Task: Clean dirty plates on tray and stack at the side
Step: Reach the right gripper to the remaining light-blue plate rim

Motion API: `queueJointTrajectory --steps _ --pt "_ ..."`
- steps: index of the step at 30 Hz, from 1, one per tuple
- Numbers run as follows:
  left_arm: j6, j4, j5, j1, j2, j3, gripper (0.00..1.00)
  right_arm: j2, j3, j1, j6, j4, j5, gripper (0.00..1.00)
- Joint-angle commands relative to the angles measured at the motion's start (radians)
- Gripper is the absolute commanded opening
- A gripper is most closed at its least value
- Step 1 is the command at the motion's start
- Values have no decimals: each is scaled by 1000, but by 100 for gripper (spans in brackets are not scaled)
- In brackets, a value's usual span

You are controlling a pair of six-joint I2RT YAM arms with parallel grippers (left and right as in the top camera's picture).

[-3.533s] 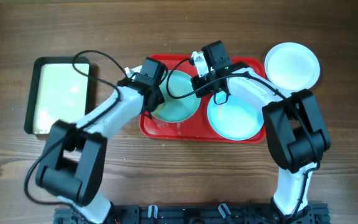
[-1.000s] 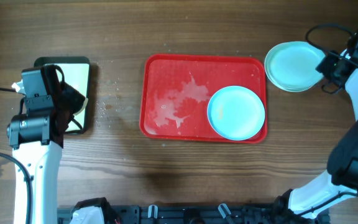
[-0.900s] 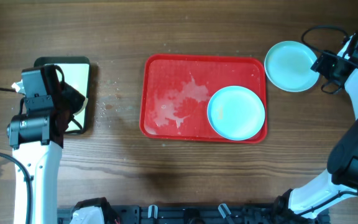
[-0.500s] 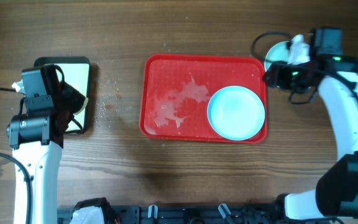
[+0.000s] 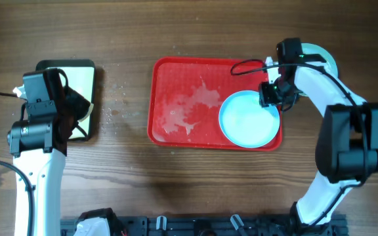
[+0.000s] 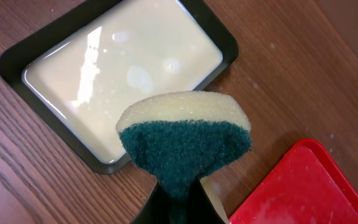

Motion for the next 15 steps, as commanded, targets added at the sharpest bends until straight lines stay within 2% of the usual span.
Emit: queueJointTrajectory --steps 1,3,8,11,12,13,14,15 --pt "19 1 6 5 1 -5 4 16 -3 1 -16 -50 9 52" --pt "19 1 6 5 1 -5 4 16 -3 1 14 -108 10 56" --pt "18 3 6 5 1 -5 4 16 -3 1 93 -243 9 57" --pt "19 3 6 5 1 -5 4 16 -3 1 115 -247 9 56" --pt "19 2 6 5 1 -5 4 16 -3 1 143 -230 9 51" --pt "19 2 6 5 1 -5 4 16 -3 1 167 -204 9 42" --pt "19 0 6 5 1 -5 4 16 -4 1 167 -184 9 38" --pt "19 0 6 5 1 -5 4 16 -4 1 167 -174 10 38"
